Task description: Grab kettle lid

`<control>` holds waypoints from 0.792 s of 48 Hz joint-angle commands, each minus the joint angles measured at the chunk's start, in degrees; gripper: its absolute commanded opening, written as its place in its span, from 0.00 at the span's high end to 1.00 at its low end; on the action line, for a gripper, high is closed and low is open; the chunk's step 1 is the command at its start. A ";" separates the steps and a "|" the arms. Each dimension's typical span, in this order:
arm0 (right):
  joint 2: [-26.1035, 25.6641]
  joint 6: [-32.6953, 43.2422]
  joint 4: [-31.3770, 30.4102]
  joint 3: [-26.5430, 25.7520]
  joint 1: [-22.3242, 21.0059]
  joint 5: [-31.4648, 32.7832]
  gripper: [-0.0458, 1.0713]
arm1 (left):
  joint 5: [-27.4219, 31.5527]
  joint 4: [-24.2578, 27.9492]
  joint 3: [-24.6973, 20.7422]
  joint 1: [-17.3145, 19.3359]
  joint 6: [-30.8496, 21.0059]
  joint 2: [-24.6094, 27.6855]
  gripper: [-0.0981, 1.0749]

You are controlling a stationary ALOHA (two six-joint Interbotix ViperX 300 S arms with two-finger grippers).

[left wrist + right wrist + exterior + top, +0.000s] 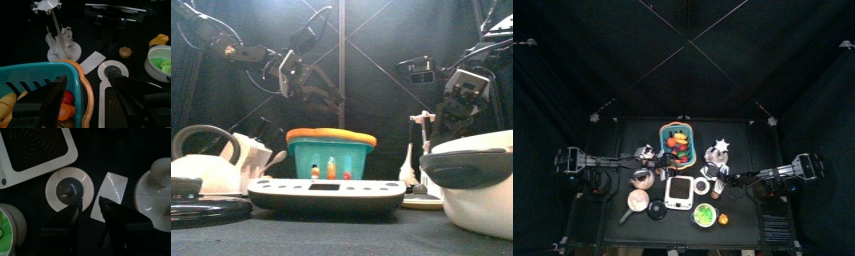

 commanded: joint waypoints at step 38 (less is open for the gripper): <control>0.09 0.79 0.44 -3.34 4.04 -0.44 0.31 | -0.62 -0.44 16.61 -7.03 0.09 -18.11 0.08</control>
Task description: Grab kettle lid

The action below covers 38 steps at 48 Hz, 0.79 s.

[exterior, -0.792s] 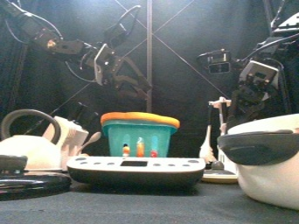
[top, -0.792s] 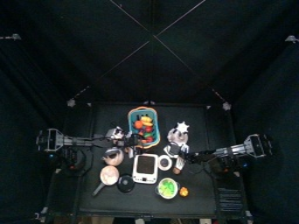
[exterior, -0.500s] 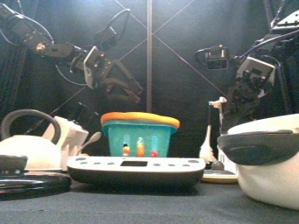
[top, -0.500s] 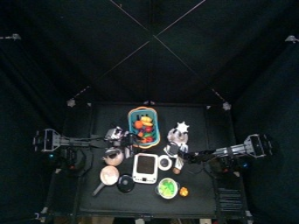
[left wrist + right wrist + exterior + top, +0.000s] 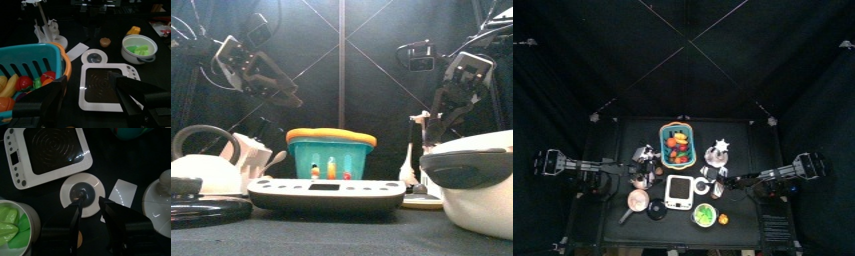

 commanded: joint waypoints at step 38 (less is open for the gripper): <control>13.97 -0.70 -1.49 -6.68 0.53 -0.35 0.31 | -0.18 -0.09 3.60 0.26 -0.18 -2.37 0.08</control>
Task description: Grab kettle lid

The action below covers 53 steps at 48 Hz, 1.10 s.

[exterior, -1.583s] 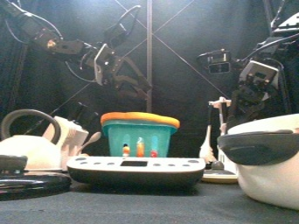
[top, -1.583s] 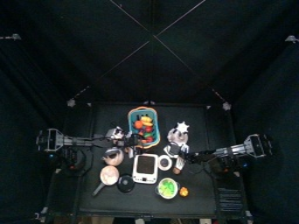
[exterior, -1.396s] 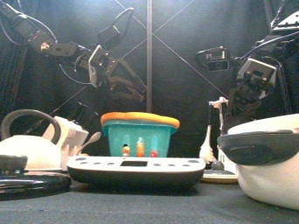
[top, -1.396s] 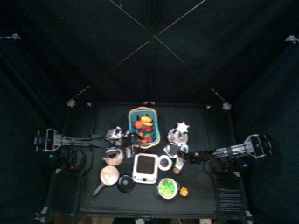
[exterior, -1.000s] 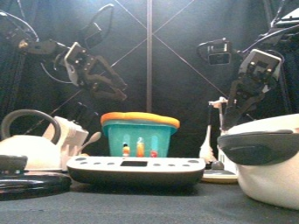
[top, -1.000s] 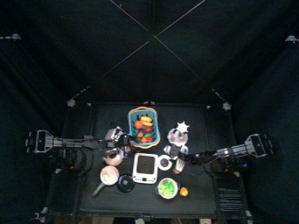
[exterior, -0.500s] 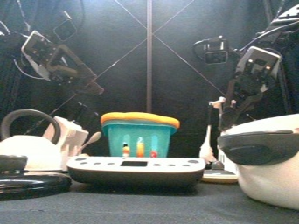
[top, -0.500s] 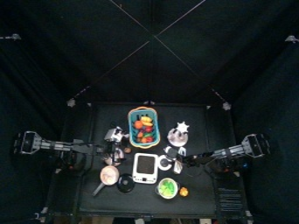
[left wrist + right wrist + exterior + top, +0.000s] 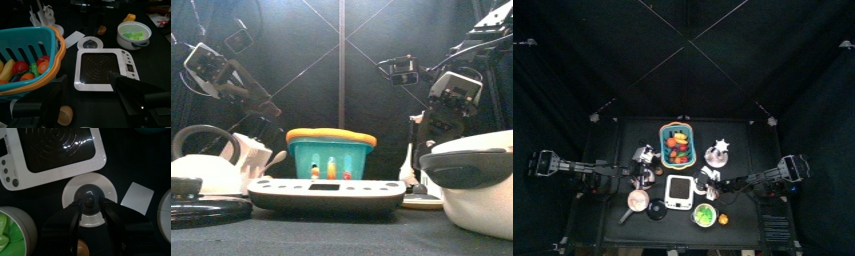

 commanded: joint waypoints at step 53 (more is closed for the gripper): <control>3.43 -0.09 -0.09 -2.37 -0.53 -0.44 0.32 | -0.26 -2.20 -0.09 0.44 0.26 -0.09 0.08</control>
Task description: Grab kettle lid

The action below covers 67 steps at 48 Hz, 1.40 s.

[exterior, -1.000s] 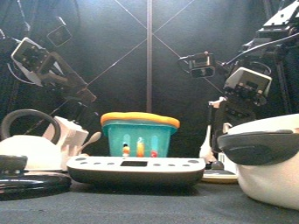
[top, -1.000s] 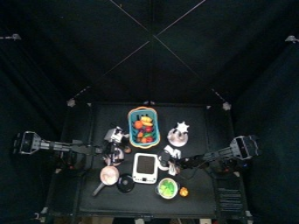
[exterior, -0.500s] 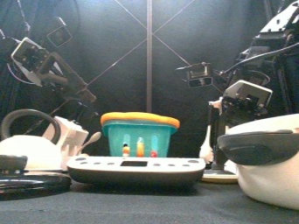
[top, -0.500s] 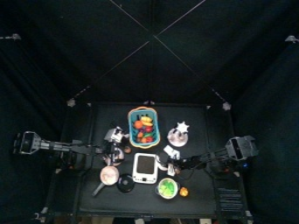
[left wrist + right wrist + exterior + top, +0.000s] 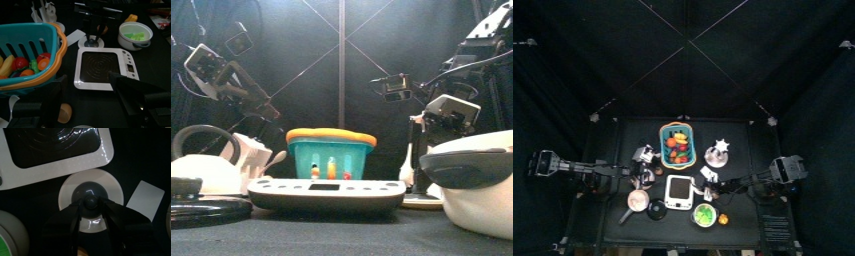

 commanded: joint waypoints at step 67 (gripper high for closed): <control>-5.63 0.62 2.37 -0.88 -1.05 0.97 0.42 | -0.26 -1.58 -0.44 0.09 -0.09 -0.09 0.08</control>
